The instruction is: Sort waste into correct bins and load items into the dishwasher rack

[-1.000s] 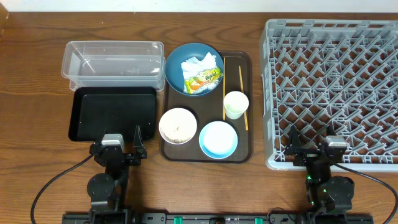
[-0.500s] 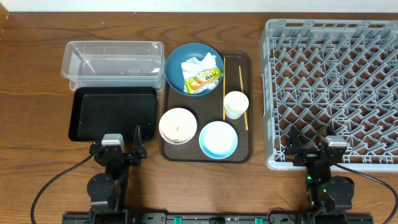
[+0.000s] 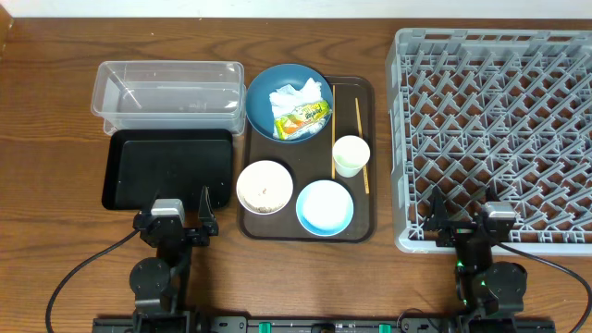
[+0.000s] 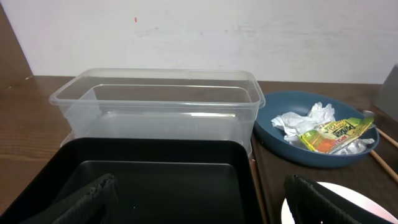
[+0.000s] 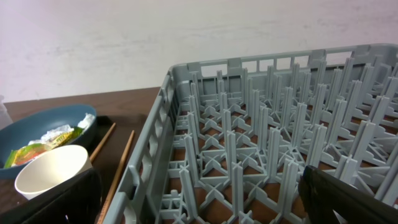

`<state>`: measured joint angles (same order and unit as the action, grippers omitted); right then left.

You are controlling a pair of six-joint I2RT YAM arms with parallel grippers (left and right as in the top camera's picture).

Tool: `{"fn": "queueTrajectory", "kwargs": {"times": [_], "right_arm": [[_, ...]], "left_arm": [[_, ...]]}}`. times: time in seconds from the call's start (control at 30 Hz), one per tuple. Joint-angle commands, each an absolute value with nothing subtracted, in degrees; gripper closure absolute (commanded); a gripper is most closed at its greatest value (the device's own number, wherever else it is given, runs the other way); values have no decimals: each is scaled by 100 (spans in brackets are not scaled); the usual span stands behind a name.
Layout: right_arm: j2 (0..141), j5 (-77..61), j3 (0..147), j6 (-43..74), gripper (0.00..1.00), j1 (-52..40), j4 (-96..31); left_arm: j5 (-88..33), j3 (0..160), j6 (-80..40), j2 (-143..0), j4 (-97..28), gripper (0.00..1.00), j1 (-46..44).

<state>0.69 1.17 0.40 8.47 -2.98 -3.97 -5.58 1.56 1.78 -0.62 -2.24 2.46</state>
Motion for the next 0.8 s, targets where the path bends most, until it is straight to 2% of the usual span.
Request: {"fn": "queueTrajectory", "kwargs": {"times": [0.0, 0.57, 0.77], "right_arm": [[34, 102, 32, 764, 1, -344, -414], [34, 108, 32, 764, 1, -344, -408], [34, -108, 32, 764, 1, -344, 119]], "left_arm": [[-537, 23, 257, -25, -357, 13, 217], [-556, 23, 250, -25, -252, 13, 217], [-963, 23, 233, -25, -255, 13, 217]]}}
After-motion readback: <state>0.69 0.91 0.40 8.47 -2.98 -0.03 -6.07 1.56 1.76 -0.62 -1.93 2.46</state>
